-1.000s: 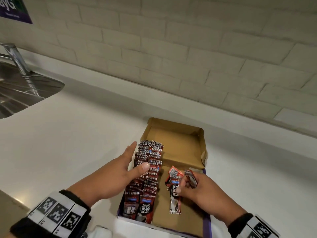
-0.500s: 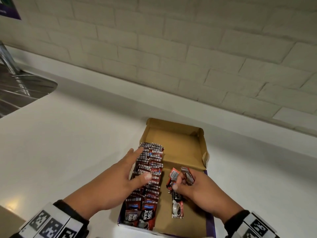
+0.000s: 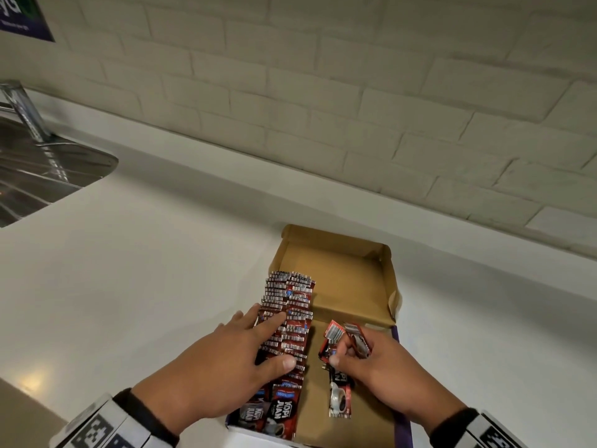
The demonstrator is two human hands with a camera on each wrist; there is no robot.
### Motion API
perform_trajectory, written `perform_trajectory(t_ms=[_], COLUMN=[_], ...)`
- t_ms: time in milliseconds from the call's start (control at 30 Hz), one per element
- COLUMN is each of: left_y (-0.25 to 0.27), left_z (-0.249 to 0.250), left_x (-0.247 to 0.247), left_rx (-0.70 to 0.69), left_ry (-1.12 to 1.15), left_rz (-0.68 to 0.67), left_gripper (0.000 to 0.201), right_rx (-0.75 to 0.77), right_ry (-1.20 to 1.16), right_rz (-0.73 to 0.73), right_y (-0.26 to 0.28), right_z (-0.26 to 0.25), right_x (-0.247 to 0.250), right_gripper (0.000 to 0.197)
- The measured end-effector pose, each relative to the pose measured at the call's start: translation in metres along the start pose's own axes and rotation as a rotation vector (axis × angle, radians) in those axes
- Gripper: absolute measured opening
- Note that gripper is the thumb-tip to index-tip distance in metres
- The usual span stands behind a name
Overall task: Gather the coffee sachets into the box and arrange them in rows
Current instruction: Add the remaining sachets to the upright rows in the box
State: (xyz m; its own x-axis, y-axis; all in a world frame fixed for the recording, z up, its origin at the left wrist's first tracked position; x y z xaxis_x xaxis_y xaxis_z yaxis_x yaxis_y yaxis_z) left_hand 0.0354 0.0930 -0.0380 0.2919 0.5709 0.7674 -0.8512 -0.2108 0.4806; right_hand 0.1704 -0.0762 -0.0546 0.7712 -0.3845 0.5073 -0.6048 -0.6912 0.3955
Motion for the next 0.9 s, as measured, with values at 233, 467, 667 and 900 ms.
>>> perform_trajectory(t_ms=[233,467,667,900], left_y=[0.001,0.009,0.013,-0.004], left_z=[-0.006,-0.005,-0.005,0.027], left_x=[-0.002,0.009,0.024,0.015], left_rx=[-0.021,-0.011,-0.076,-0.128], left_ry=[0.025,0.077,0.085,-0.209], left_rz=[0.006,0.067,0.219,0.12], left_gripper=[0.088,0.088,0.096,0.081], right_rx=[-0.019,-0.014,-0.069,-0.059], right_ry=[0.025,-0.045,-0.321,-0.304], right_rz=[-0.01,-0.048,-0.153,-0.055], right_y=[0.0,0.003,0.002,-0.008], right_z=[-0.001,-0.002,0.007,0.004], right_x=[-0.001,-0.003,-0.008,-0.014], right_gripper=[0.019,0.007,0.051,0.035])
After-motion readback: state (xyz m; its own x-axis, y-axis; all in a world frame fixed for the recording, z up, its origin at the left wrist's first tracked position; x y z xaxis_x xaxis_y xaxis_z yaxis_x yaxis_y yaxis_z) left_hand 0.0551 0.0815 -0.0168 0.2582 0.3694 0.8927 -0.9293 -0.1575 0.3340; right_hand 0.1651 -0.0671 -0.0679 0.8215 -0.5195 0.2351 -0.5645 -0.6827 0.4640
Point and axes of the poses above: each hand's wrist, its own y-axis away from the middle knuckle, its own x-axis out of the back of the hand, z = x × y, the point moved 8 cm from there along -y, towards the middle knuckle, and after that the axes turned 3 degrees about -z, right-handed, at the moved point
